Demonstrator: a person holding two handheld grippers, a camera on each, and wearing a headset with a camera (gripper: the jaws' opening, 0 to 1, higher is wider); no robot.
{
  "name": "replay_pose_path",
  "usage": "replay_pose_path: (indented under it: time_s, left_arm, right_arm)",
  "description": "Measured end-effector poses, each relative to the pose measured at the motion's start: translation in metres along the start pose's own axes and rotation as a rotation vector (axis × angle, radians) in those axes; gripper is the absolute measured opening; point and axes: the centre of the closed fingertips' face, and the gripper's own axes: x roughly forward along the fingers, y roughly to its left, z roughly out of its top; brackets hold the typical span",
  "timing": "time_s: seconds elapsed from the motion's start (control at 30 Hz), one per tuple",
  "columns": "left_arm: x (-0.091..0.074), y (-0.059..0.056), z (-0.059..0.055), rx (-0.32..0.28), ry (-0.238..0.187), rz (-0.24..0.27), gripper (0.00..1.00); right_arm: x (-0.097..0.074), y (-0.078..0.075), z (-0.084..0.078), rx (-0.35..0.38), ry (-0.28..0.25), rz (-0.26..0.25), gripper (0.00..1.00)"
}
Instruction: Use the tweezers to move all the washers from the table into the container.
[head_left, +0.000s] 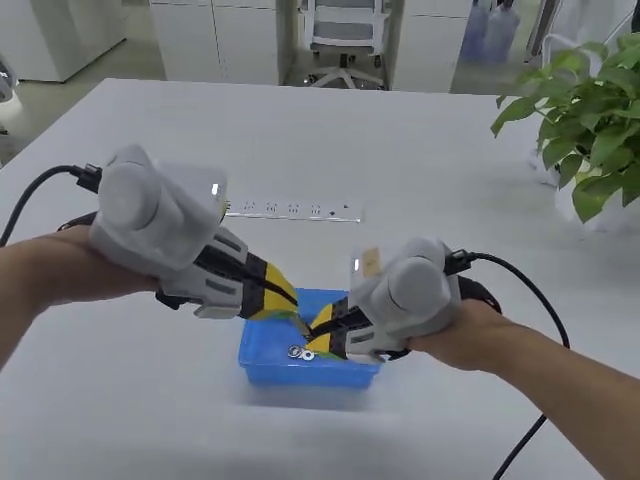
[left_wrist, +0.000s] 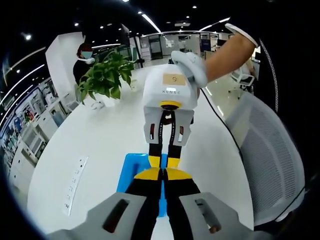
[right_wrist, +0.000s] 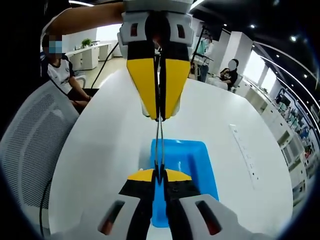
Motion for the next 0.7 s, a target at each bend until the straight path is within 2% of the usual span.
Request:
replay_pose_path:
  time_s: [0.3, 0.43, 0.53, 0.7]
  left_arm:
    - [0.002, -0.016, -0.01, 0.002, 0.031, -0.001, 0.05]
    - [0.007, -0.026, -0.017, 0.005, 0.057, -0.011, 0.06]
    - [0.012, -0.032, -0.026, 0.022, 0.098, -0.019, 0.07]
    - [0.018, -0.041, -0.032, 0.042, 0.121, -0.025, 0.07]
  right_arm:
    - [-0.007, 0.015, -0.007, -0.028, 0.052, 0.0, 0.07]
    - [-0.009, 0.021, -0.011, -0.035, 0.072, 0.006, 0.06]
    - [-0.01, 0.026, -0.012, -0.043, 0.082, 0.011, 0.06]
    - [-0.009, 0.037, -0.018, -0.055, 0.118, 0.028, 0.06]
